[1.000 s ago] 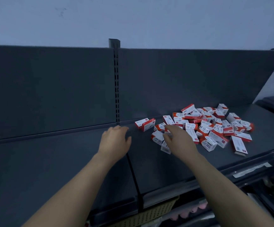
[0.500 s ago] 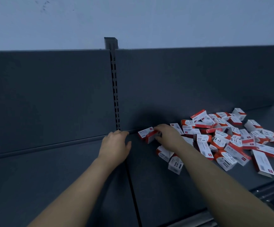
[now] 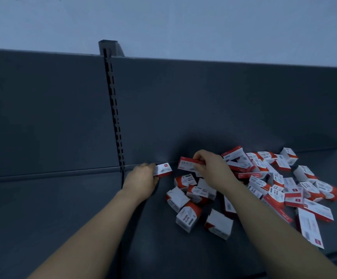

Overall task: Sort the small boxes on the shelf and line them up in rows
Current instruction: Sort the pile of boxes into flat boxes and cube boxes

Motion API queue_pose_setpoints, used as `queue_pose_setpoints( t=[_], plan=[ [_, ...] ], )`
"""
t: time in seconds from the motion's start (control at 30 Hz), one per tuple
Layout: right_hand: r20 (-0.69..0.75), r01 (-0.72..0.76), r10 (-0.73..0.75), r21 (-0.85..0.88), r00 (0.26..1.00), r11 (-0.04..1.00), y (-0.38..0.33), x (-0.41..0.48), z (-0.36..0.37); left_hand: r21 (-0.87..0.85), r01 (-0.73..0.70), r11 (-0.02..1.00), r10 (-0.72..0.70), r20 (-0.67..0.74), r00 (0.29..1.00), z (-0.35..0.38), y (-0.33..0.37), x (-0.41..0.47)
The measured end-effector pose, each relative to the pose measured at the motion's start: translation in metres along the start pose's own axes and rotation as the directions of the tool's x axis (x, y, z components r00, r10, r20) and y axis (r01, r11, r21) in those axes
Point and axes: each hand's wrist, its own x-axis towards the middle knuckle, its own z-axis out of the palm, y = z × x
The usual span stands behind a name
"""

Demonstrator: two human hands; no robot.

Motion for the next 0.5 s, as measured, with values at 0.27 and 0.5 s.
queue_pose_setpoints(
  t=[0.27,0.5],
  plan=[
    [-0.028,0.011,-0.008,0.121,1.0,0.993,0.004,-0.003,0.002,-0.126,0.12,0.985,-0.124,-0.027,0.992,0.014,0.01,-0.015],
    [-0.036,0.156,-0.152,0.22,0.988,0.963,-0.04,-0.007,0.029,-0.373,0.119,0.92,-0.221,-0.242,0.945,-0.019,-0.018,-0.065]
  ],
)
